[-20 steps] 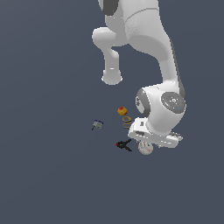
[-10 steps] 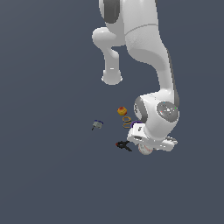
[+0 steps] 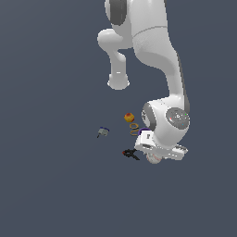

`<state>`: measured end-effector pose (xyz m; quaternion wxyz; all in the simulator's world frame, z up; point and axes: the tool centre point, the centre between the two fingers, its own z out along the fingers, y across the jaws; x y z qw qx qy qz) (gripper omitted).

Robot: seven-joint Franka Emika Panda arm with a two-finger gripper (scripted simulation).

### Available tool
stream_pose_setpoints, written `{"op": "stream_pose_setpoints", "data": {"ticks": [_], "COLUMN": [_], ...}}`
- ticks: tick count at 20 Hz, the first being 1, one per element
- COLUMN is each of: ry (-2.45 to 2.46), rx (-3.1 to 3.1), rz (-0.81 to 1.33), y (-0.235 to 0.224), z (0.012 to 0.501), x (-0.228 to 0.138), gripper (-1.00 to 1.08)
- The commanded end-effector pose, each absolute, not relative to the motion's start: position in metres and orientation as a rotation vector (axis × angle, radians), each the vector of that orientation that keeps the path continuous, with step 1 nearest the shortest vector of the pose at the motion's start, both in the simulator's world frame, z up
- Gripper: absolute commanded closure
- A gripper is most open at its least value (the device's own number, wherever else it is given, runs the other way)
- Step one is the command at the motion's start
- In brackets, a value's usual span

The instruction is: Pick up a designated object from a clutter of objects.

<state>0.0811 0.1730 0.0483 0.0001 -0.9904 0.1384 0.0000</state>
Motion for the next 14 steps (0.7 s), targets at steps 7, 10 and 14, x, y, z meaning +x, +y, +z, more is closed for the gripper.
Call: {"op": "stream_pose_setpoints", "data": {"ticks": [7, 10, 14], "ry": [0.435, 0.435, 0.435], "rx": [-3.111, -3.111, -3.111], "rz": [0.0, 0.0, 0.0], "y": [0.174, 0.175, 0.178], "z": [0.057, 0.071, 0.098], "x": [0.082, 0.083, 0.086], "gripper": [1.08, 1.08, 1.08]}}
